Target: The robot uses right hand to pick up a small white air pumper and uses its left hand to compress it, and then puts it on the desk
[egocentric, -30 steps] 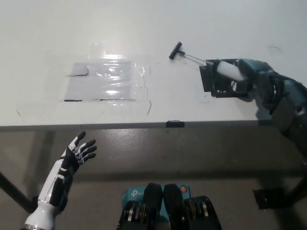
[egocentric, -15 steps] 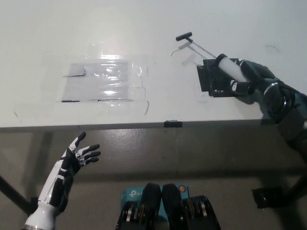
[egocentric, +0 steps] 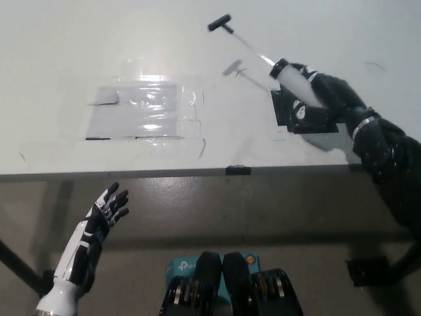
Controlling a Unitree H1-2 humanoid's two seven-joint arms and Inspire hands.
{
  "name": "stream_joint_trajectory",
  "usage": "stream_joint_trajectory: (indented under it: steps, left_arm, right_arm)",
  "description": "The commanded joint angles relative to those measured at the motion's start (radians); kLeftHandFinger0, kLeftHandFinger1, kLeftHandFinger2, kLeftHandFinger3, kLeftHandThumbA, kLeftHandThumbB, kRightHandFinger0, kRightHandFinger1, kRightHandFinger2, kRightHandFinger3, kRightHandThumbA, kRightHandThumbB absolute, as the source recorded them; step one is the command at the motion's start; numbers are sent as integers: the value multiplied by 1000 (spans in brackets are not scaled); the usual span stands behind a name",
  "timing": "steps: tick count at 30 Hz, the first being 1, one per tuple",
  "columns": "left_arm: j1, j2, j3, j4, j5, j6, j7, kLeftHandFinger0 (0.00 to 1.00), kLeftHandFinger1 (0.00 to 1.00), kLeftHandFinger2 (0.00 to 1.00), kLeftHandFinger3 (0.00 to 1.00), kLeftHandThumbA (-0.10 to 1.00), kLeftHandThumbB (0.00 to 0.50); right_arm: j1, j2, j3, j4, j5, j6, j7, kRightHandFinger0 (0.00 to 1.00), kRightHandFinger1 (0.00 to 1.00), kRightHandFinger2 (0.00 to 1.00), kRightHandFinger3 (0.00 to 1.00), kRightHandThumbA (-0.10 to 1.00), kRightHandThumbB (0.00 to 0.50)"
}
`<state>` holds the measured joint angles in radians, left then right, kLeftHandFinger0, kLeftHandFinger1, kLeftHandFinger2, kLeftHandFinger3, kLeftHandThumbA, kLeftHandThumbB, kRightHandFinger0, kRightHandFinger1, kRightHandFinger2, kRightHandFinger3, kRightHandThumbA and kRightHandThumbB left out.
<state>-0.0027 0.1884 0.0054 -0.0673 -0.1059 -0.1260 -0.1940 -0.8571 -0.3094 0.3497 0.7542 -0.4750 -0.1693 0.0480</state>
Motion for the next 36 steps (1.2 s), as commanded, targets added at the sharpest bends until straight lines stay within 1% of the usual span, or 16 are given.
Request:
stream_joint_trajectory:
  steps: [1, 3, 4, 6, 8, 11, 12, 13, 15, 19, 24, 27, 30, 33, 34, 36]
  left_arm:
    - [-31, -19, 45, -46, 25, -66, 63, 1000, 1000, 1000, 1000, 1000, 224]
    - [-47, -17, 59, -41, 37, -93, 75, 1000, 1000, 1000, 1000, 1000, 232]
    - [-57, -22, 69, -47, 50, -87, 92, 1000, 1000, 1000, 1000, 1000, 255]
    - [-88, -19, 88, -49, 41, -97, 101, 1000, 1000, 1000, 1000, 1000, 229]
    - [-120, -18, 110, -49, 47, -103, 116, 1000, 1000, 1000, 1000, 1000, 211]
    - [-148, -13, 127, -55, 28, -83, 110, 1000, 1000, 1000, 1000, 1000, 216]
    - [-157, -13, 135, -61, 13, -71, 109, 1000, 1000, 1000, 1000, 1000, 214]
    - [-164, -12, 138, -59, 3, -69, 104, 1000, 1000, 1000, 1000, 1000, 211]
    - [-177, -10, 149, -62, -6, -57, 99, 1000, 1000, 1000, 1000, 1000, 224]
    - [-178, -16, 160, -64, -12, -53, 94, 1000, 1000, 1000, 1000, 1000, 242]
    - [-169, -17, 169, -57, -6, -82, 87, 1000, 1000, 1000, 1000, 1000, 249]
    - [-181, -17, 170, -55, -6, -75, 91, 1000, 1000, 1000, 1000, 1000, 257]
    - [-206, -18, 159, -62, -4, -67, 89, 1000, 1000, 1000, 1000, 1000, 235]
    - [-242, -24, 144, -62, -10, -48, 83, 1000, 1000, 1000, 1000, 1000, 277]
    - [-247, -23, 144, -60, -10, -49, 84, 1000, 1000, 1000, 1000, 1000, 277]
    - [-287, -31, 129, -44, 26, -59, 94, 1000, 1000, 1000, 1000, 1000, 309]
  right_arm:
    - [41, -60, -3, -355, 36, 81, 168, 31, 536, 854, 996, -100, 97]
    - [71, -59, 0, -440, 36, 110, 199, 27, 526, 842, 990, -100, 109]
    - [82, -61, 6, -481, 34, 123, 219, 23, 512, 830, 987, -100, 117]
    - [106, -66, 20, -554, 15, 114, 235, 31, 515, 842, 997, -100, 134]
    - [132, -67, 26, -637, 4, 150, 265, 49, 533, 856, 1000, -100, 134]
    - [160, -75, 26, -712, 6, 176, 296, 74, 549, 860, 1000, -100, 128]
    - [170, -78, 25, -726, 10, 161, 295, 153, 550, 840, 983, -100, 128]
    - [182, -81, 21, -743, 11, 168, 298, 108, 527, 826, 974, -100, 123]
    - [202, -86, 19, -789, 16, 185, 320, 60, 521, 835, 984, -100, 115]
    - [228, -93, 14, -846, 20, 194, 341, 53, 524, 833, 989, -100, 120]
    - [262, -110, 10, -919, 43, 224, 391, 55, 534, 844, 990, -100, 125]
    - [272, -110, 7, -938, 41, 227, 400, 60, 543, 855, 994, -100, 141]
    - [285, -106, -1, -955, 56, 240, 416, 67, 551, 857, 985, -100, 141]
    - [300, -101, 8, -972, 40, 246, 429, 97, 581, 892, 994, -100, 150]
    - [297, -101, 6, -972, 39, 246, 431, 97, 581, 893, 995, -100, 150]
    - [302, -93, 21, -976, 0, 243, 428, 88, 568, 870, 986, -100, 158]
